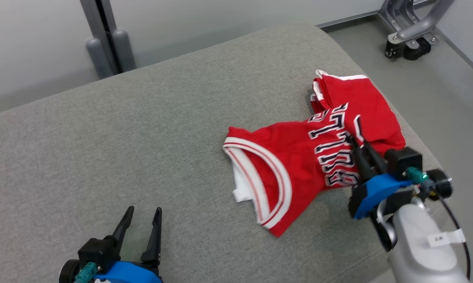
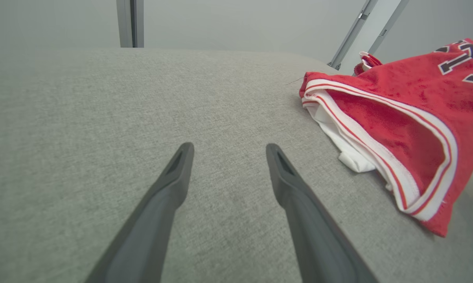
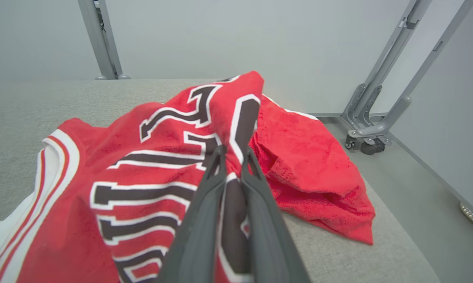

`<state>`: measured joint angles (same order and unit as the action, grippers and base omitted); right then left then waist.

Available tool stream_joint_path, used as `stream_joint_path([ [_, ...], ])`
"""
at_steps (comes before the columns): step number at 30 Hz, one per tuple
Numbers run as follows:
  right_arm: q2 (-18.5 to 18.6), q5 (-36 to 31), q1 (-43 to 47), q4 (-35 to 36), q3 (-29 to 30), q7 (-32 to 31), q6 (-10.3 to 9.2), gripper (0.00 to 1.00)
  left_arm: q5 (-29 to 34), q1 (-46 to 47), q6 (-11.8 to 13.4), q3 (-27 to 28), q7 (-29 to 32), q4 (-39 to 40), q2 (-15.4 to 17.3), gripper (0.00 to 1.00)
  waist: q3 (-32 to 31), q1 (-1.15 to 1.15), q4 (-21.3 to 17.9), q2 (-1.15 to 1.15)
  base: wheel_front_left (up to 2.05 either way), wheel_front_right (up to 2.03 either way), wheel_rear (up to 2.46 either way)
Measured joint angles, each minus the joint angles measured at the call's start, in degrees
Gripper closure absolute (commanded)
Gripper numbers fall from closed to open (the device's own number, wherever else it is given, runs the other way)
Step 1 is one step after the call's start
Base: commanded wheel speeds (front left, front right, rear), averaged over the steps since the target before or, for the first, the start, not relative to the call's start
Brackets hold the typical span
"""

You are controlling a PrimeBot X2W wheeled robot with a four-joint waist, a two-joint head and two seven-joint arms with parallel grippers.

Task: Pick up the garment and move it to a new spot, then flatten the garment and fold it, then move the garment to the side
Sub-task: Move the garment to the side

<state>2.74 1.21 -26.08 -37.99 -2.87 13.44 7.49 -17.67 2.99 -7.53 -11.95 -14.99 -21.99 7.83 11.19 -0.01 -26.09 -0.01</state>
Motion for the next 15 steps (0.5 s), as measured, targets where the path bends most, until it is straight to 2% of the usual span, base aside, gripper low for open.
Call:
stream_joint_path([
  [3, 0.6, -8.5, -3.0, 3.4, 7.5, -3.5, 0.01, 1.00, -0.6, 0.2, 0.0, 0.0, 0.0, 0.0, 1.1, 0.00, 0.5, 0.01, 1.8, 0.00, 0.00, 0.00, 0.00],
  [6, 2.7, -14.9, -5.2, 7.6, 13.5, -7.4, 0.00, 1.00, -1.1, 0.4, 0.0, -0.3, 0.0, -0.2, 1.8, 0.00, 0.9, 0.01, 4.1, 0.00, 0.00, 0.00, 0.00],
  [14, 9.0, -25.3, -7.6, 15.1, 25.1, -16.9, 0.01, 1.00, -2.5, 1.4, 0.0, -1.5, 0.0, -0.8, 3.7, 0.00, 2.5, 0.01, 10.7, 0.00, 0.00, 0.00, 0.00],
  [15, 9.4, -26.8, -7.6, 15.7, 27.1, -18.0, 0.01, 0.27, -2.6, 1.8, 0.0, -1.7, 0.0, -0.9, 3.9, 0.00, 2.6, 0.01, 11.6, 0.00, 0.00, 0.00, 0.00],
])
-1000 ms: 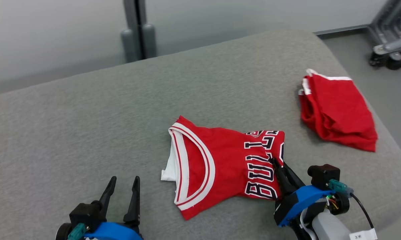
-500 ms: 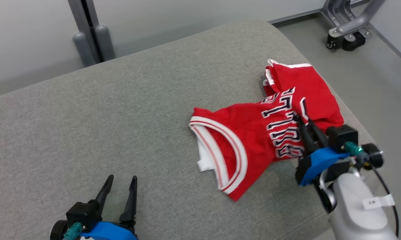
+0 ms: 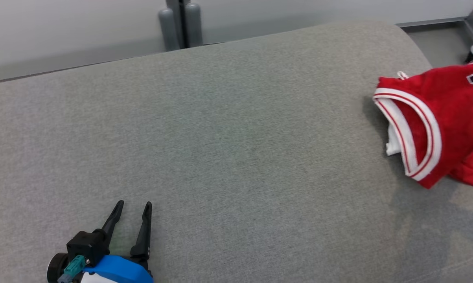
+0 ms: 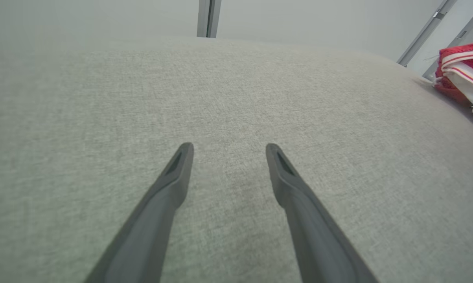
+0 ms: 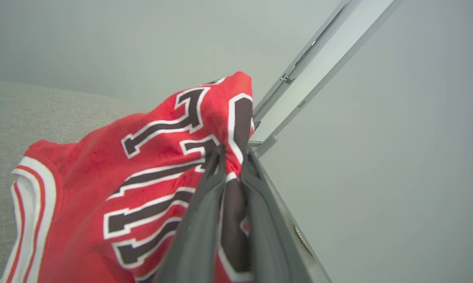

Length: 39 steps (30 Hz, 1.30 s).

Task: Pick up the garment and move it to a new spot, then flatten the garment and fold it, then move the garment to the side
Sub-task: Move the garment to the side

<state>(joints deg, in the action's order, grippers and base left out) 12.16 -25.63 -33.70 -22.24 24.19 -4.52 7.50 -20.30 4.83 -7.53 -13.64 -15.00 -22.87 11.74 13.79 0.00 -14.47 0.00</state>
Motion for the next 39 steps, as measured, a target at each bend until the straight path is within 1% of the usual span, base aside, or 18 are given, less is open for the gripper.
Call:
stream_joint_path([
  [1, -0.2, -1.0, 0.0, 0.8, 2.1, -0.5, 0.01, 0.00, -0.2, 0.2, 0.0, 0.0, 0.0, 0.0, 0.2, 0.00, 0.2, 0.00, 0.8, 0.00, 0.00, 0.00, 0.00],
  [2, -0.8, -1.5, 0.0, 2.1, 4.6, -0.3, 0.00, 0.00, -0.4, 0.3, 0.0, -0.1, 0.0, -0.1, 0.4, 0.00, 0.4, 0.00, 1.5, 0.00, 0.00, 0.00, 0.00],
  [4, -1.9, -3.6, 0.1, 4.0, 7.4, 0.8, -0.01, 0.00, -0.5, 0.4, 0.0, -0.2, 0.0, -0.3, 0.5, 0.00, 0.8, 0.00, 3.0, 0.00, 0.00, 0.00, 0.00],
  [5, -3.2, -3.7, 0.0, 4.5, 8.4, 1.6, -0.01, 0.00, -0.6, 0.5, 0.0, -0.1, 0.0, -0.3, 0.5, 0.00, 0.9, 0.00, 3.6, 0.00, 0.00, 0.00, 0.00],
  [8, -6.0, -4.2, -0.2, 4.9, 9.5, 5.8, -0.01, 0.00, -0.5, 1.1, 0.0, 0.7, 0.0, -0.5, 0.7, 0.00, 1.0, -0.01, 5.1, 0.00, 0.00, 0.00, 0.00],
  [10, -7.4, -3.8, -0.3, 4.3, 8.5, 9.0, -0.01, 0.00, -0.5, 1.2, 0.0, 1.9, 0.0, -0.5, 0.5, 0.00, 0.7, 0.00, 5.8, -0.01, 0.00, 0.00, 0.00],
  [14, -9.2, -1.4, -0.3, 1.4, 4.4, 14.5, -0.01, 0.00, -0.1, 1.2, 0.0, 3.6, 0.0, -0.9, -0.4, 0.00, -0.8, 0.01, 6.8, 0.00, 0.00, 0.00, 0.00],
  [15, -9.1, -0.4, 0.0, 0.3, 2.7, 15.5, -0.02, 0.00, 0.2, 1.2, 0.0, 3.9, 0.0, -1.0, -0.7, 0.00, -1.2, 0.01, 7.1, 0.00, 0.00, 0.00, 0.00],
  [16, -9.0, 2.1, 0.3, -1.1, 0.7, 16.3, -0.02, 0.00, 0.4, 1.2, 0.0, 4.3, 0.0, -1.1, -1.1, 0.00, -1.5, 0.01, 7.4, 0.00, 0.00, 0.00, 0.00],
  [17, -9.1, 4.3, 0.8, -2.2, -1.6, 17.1, -0.02, 0.00, 0.7, 1.2, 0.0, 4.6, 0.0, -1.2, -1.4, 0.00, -1.9, 0.01, 7.8, 0.00, 0.00, 0.00, 0.00],
  [18, -9.1, 5.0, 1.9, -3.1, -4.7, 17.7, -0.01, 0.00, 1.1, 1.2, 0.0, 5.1, 0.0, -1.2, -1.5, 0.00, -2.3, 0.00, 8.2, 0.00, 0.00, 0.00, 0.00],
  [21, -9.5, 10.0, 5.4, -6.1, -11.7, 18.8, 0.01, 0.00, 1.9, 1.1, 0.0, 5.7, 0.0, -1.2, -2.4, 0.00, -3.2, 0.01, 9.6, 0.00, 0.00, 0.00, 0.00],
  [25, -9.4, 17.3, 8.7, -7.8, -15.9, 19.4, -0.01, 0.00, 2.7, 1.0, 0.0, 6.4, 0.0, -1.6, -3.3, 0.00, -4.5, 0.01, 11.4, 0.00, 0.00, 0.00, 0.00],
  [28, -9.4, 22.2, 11.8, -6.3, -19.5, 19.5, -0.01, 0.00, 3.6, 0.7, 0.0, 7.4, 0.0, -2.0, -3.8, 0.00, -5.5, 0.01, 12.7, 0.01, 0.00, 0.00, 0.00],
  [32, -9.4, 25.5, 15.7, -5.7, -21.6, 19.5, -0.01, 0.00, 5.3, 0.1, 0.0, 8.3, 0.0, -3.1, -4.6, 0.00, -6.9, 0.01, 14.3, 0.01, 0.00, 0.00, 0.00],
  [39, -9.4, 29.8, 20.1, -6.0, -23.0, 19.5, -0.01, 0.00, 7.8, -0.5, 0.0, 11.3, 0.0, -3.5, -6.0, 0.00, -9.8, 0.01, 15.9, 0.01, 0.00, 0.00, 0.00],
])
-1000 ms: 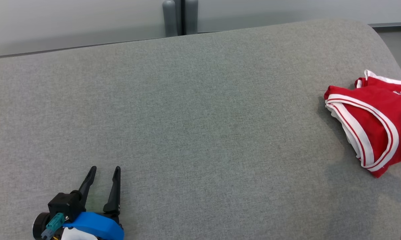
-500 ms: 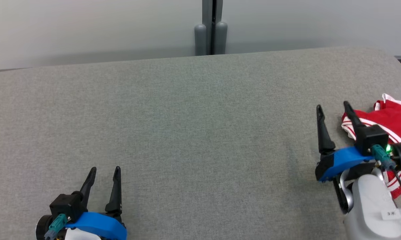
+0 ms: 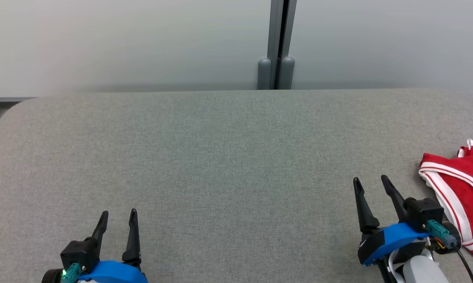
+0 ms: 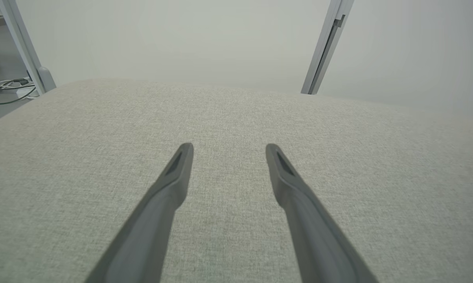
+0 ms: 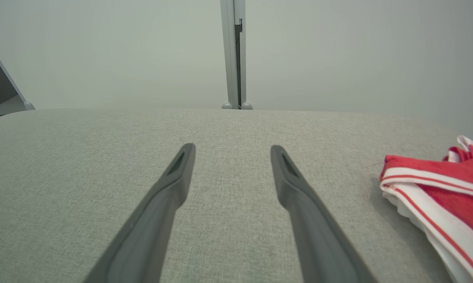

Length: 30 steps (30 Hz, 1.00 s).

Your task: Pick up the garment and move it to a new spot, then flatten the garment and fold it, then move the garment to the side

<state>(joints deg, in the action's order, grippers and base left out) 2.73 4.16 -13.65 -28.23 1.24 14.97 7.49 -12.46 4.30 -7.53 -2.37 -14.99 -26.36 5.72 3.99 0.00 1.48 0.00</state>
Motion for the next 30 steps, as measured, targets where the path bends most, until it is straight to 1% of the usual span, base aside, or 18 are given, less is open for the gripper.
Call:
stream_joint_path([
  [9, 0.0, 2.1, 2.2, -0.2, -0.2, 0.0, 0.00, 0.00, 1.5, -1.9, 0.0, 3.1, 0.0, 0.4, -2.0, 0.00, -3.8, 0.00, -0.1, 0.00, 0.00, 0.00, 0.00],
  [15, 0.0, 2.3, 2.2, -0.5, -0.3, 0.0, 0.00, 0.00, -0.9, -2.7, 0.0, 3.4, 0.0, 0.6, -2.5, 0.00, -5.0, 0.00, -0.3, 0.00, 0.00, 0.00, 0.00],
  [16, 0.0, 2.4, 2.2, -0.4, -0.3, 0.0, 0.00, 1.00, -1.5, -2.8, 0.0, 3.1, 0.0, 0.5, -2.5, 1.00, -5.2, 0.00, -0.3, 0.00, 0.00, 0.00, 0.00],
  [21, -0.4, 2.8, 3.5, -2.6, -0.2, -0.8, 0.00, 1.00, -2.2, -4.2, 0.0, 3.4, 0.7, -1.5, -2.7, 1.00, -5.2, -0.01, -0.3, 0.00, 0.00, 0.00, 0.00],
  [30, -0.4, 13.1, 3.6, -1.3, 0.8, -3.6, -0.01, 1.00, -11.5, -4.2, 0.0, 3.9, 3.4, -0.4, -2.7, 1.00, -5.1, 0.00, -0.4, 0.00, 0.00, 0.00, 0.00],
])
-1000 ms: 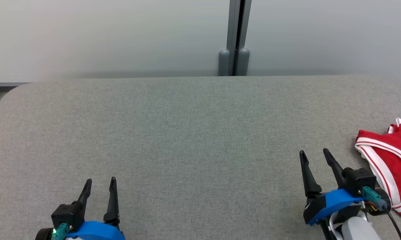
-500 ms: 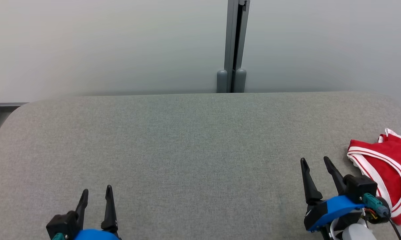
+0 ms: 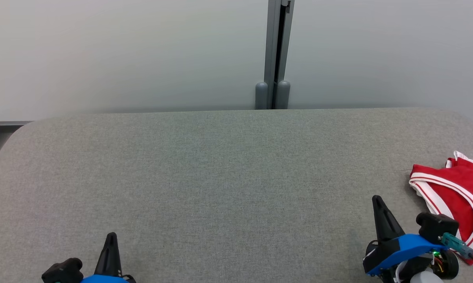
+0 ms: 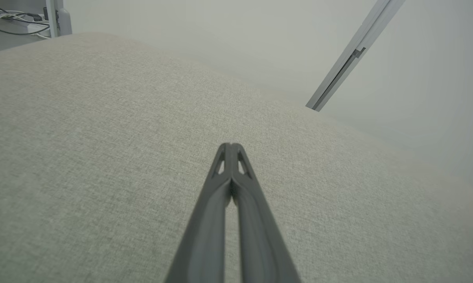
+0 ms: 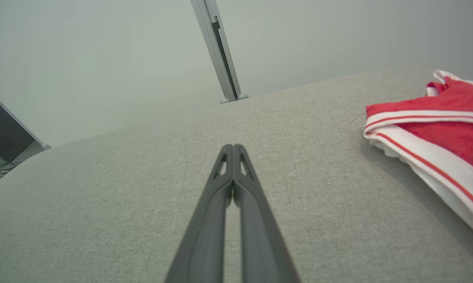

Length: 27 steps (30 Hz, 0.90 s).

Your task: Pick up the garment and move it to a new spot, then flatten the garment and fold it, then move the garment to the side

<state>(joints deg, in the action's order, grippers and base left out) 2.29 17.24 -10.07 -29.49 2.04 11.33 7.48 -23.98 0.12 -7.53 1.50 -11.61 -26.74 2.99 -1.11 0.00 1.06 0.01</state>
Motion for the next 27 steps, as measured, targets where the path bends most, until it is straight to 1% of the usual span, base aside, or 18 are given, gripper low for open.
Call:
stream_joint_path([
  [13, 0.0, 13.4, 1.0, 3.0, 0.4, -2.7, 0.00, 1.00, -12.0, 0.4, 0.0, 1.0, 3.0, 2.5, 0.0, 1.00, 0.2, 0.00, -0.1, 0.00, 0.00, 0.00, 0.00],
  [27, 0.1, 25.5, 1.2, 5.5, 1.2, -5.7, 0.00, 1.00, -23.2, 1.5, 0.0, 1.6, 6.0, 4.5, 0.0, 1.00, 0.3, 0.00, -0.2, 0.00, 0.00, 0.00, 0.00],
])
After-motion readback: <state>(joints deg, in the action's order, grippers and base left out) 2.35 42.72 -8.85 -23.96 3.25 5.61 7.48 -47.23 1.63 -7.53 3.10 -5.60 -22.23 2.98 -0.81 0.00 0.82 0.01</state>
